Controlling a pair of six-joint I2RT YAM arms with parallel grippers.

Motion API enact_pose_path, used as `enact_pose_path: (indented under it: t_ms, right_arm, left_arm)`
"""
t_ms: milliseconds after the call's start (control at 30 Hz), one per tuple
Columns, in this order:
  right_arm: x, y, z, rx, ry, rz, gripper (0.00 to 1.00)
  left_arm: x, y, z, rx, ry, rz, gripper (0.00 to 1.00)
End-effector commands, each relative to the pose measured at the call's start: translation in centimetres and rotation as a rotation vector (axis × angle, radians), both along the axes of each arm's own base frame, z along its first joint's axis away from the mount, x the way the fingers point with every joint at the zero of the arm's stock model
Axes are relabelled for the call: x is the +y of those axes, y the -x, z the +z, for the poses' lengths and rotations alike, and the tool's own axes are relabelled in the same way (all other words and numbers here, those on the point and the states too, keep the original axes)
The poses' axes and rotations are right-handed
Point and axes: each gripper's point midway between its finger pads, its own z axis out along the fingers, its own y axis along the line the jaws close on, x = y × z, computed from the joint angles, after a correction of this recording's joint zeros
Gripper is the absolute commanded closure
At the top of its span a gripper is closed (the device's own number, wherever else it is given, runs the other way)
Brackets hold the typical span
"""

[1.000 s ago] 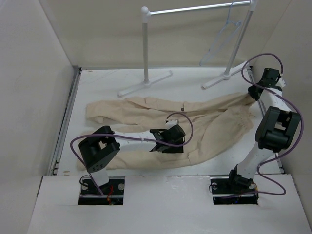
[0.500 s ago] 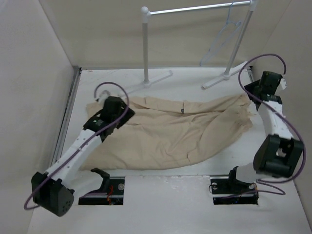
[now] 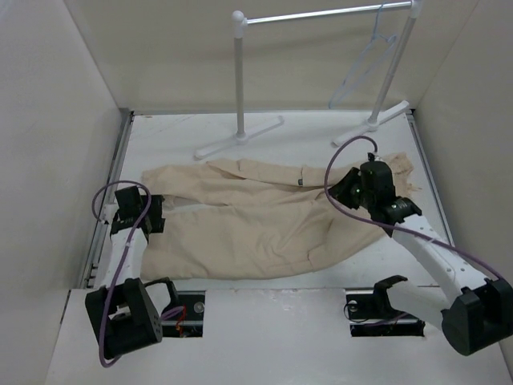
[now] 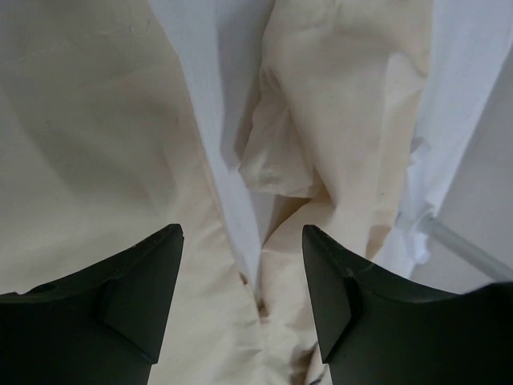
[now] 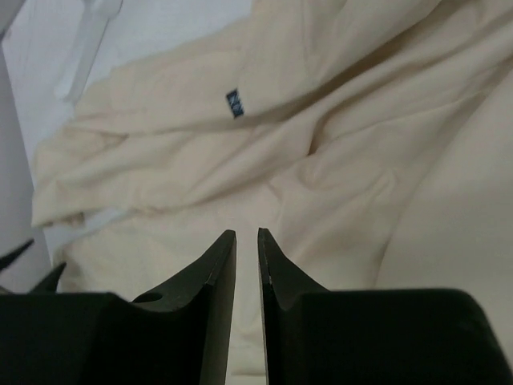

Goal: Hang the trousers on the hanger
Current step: Flatten out the trousers at the center of the board.

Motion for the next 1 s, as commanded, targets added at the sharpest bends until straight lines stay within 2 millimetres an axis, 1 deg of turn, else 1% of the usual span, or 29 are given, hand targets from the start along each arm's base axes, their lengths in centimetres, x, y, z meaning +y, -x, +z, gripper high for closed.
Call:
enact_pose_path:
  t_ms: [0,33,100,167,233,300,367,433,500,600,667,733,767,800,833,867,900,933,967]
  right_arm:
    - [1.4,2.0,-0.6,-0.006,0.026,0.084,0.77]
    - [1.6,2.6,-1.2,0.008,0.033,0.095,0.77]
    - [1.6,3.4,-2.1,0.026,0.032,0.101,0.76]
    - [1.5,3.9,-2.2,0.021,0.027,0.098,0.75]
    - [1.2,4.0,-2.1,0.014,0.024,0.094,0.74]
    - [0.9,4.1,-1.9,0.016,0.027,0.089,0.74]
    - [0.9,4.1,-1.8,0.012,0.031,0.094,0.74]
    - [1.1,4.1,-2.0,0.018,0.035,0.097,0.74]
    - [1.7,4.6,-2.7,0.037,0.037,0.119,0.73]
    - [1.8,5.0,-4.0,0.066,0.04,0.113,0.68]
    - [1.8,5.1,-4.7,0.077,0.036,0.111,0.61]
    - [1.7,5.2,-4.9,0.082,0.035,0.111,0.6]
    - [1.7,5.2,-4.8,0.08,0.033,0.108,0.6]
    - [1.7,5.2,-4.8,0.078,0.033,0.108,0.6]
    - [1.6,5.1,-4.7,0.075,0.034,0.107,0.6]
    - [1.5,5.1,-4.6,0.07,0.036,0.104,0.6]
    - [1.4,5.0,-4.8,0.072,0.039,0.098,0.6]
    - [1.1,5.1,-5.2,0.081,0.043,0.087,0.6]
    - [0.7,5.0,-5.6,0.09,0.046,0.073,0.6]
  left_arm:
    - [1.0,-2.5,2.4,-0.181,0.093,0.101,0.41]
    - [0.9,-2.7,2.0,-0.178,0.12,0.115,0.42]
    - [0.2,-2.9,0.4,-0.12,0.182,0.11,0.5]
    - [-0.5,-2.8,-1.2,-0.056,0.228,0.105,0.58]
    - [-0.8,-2.7,-2.4,-0.024,0.243,0.112,0.61]
    - [-0.5,-3.0,-2.9,-0.024,0.247,0.124,0.6]
    - [-0.3,-3.7,-3.1,-0.036,0.247,0.125,0.56]
    - [0.4,-4.5,-2.7,-0.06,0.239,0.142,0.51]
    - [0.9,-5.3,-2.0,-0.085,0.224,0.153,0.47]
    - [1.4,-6.2,-1.9,-0.087,0.202,0.17,0.43]
    - [1.4,-6.9,-2.3,-0.079,0.203,0.17,0.45]
    - [1.6,-7.3,-3.2,-0.058,0.21,0.185,0.51]
    - [1.8,-7.4,-3.6,-0.049,0.212,0.192,0.56]
    - [2.0,-7.7,-3.8,-0.047,0.213,0.196,0.62]
    - [2.1,-8.0,-3.9,-0.05,0.214,0.196,0.71]
    - [2.1,-8.4,-3.6,-0.064,0.215,0.191,0.82]
    - [2.2,-8.7,-3.2,-0.077,0.214,0.188,0.88]
    - [2.3,-9.2,-2.1,-0.11,0.206,0.183,0.92]
    - [2.5,-9.8,-0.6,-0.146,0.189,0.176,0.94]
